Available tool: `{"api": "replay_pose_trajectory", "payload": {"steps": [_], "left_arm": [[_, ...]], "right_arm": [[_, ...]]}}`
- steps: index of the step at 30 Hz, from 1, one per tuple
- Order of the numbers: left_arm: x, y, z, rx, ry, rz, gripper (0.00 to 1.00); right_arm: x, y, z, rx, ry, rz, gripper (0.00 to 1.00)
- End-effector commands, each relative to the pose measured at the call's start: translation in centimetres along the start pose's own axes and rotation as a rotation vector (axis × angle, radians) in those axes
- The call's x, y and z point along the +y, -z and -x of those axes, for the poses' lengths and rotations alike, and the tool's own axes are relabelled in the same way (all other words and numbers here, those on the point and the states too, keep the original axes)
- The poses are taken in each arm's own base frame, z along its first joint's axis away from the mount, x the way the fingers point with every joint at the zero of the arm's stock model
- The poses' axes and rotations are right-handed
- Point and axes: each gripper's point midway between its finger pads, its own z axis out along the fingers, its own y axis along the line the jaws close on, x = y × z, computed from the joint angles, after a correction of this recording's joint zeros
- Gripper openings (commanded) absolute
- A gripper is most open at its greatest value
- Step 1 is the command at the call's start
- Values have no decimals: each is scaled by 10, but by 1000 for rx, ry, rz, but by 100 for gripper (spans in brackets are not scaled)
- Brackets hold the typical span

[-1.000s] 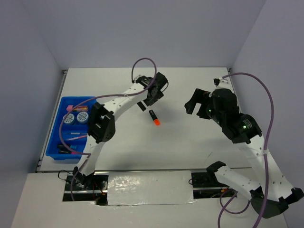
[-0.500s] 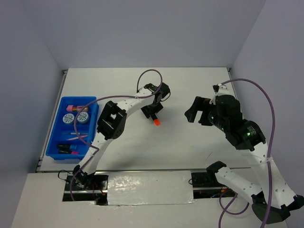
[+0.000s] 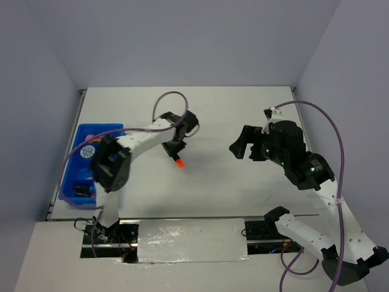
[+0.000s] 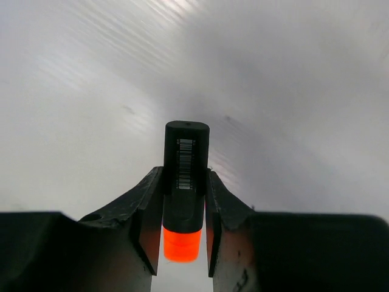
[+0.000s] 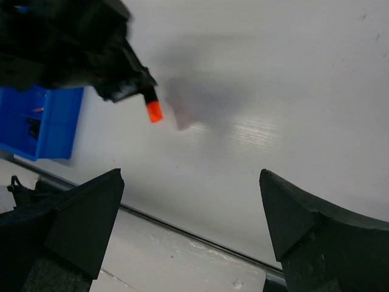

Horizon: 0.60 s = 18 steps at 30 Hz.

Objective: Sort the stationery into containers
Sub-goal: Pick up the pen from the center of the board, then place the pen in the storage box.

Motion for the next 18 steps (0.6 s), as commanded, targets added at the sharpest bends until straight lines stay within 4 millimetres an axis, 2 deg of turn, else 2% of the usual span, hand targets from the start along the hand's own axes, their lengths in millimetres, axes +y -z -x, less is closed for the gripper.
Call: {"api": "replay_pose_trajectory", "payload": {"steps": [1, 2, 3, 4, 6, 7, 8, 9, 11, 13, 14, 18], "left_arm": [[81, 72, 85, -169, 180, -39, 0], [101, 72, 91, -172, 214, -26, 0], [129, 70, 107, -177, 293, -4, 0], [163, 75, 106, -188, 344, -7, 0], [209, 72, 117, -210, 467, 19, 0], [235, 72, 111, -223, 503, 10, 0], [247, 69, 111, -232, 531, 7, 0], [268, 67, 114, -241, 577, 37, 0], [302, 57, 101, -231, 622, 106, 0], [320, 51, 86, -209, 617, 155, 0], [332, 47, 85, -211, 648, 187, 0], [351, 40, 82, -217, 653, 230, 0]], "right_arm": [[19, -10, 0, -5, 24, 117, 100], [19, -13, -1, -1, 20, 122, 100], [21, -15, -1, 4, 16, 130, 100], [24, -19, -1, 9, 11, 149, 100], [28, -23, 0, 14, 9, 163, 100], [32, -26, 2, 16, 5, 180, 100], [34, -28, 3, 19, 5, 182, 100], [36, -30, 4, 22, 5, 187, 100], [41, -35, 7, 29, 6, 203, 100], [47, -38, 11, 29, 9, 228, 100], [48, -38, 13, 28, 9, 232, 100], [55, -41, 12, 34, 13, 263, 100]]}}
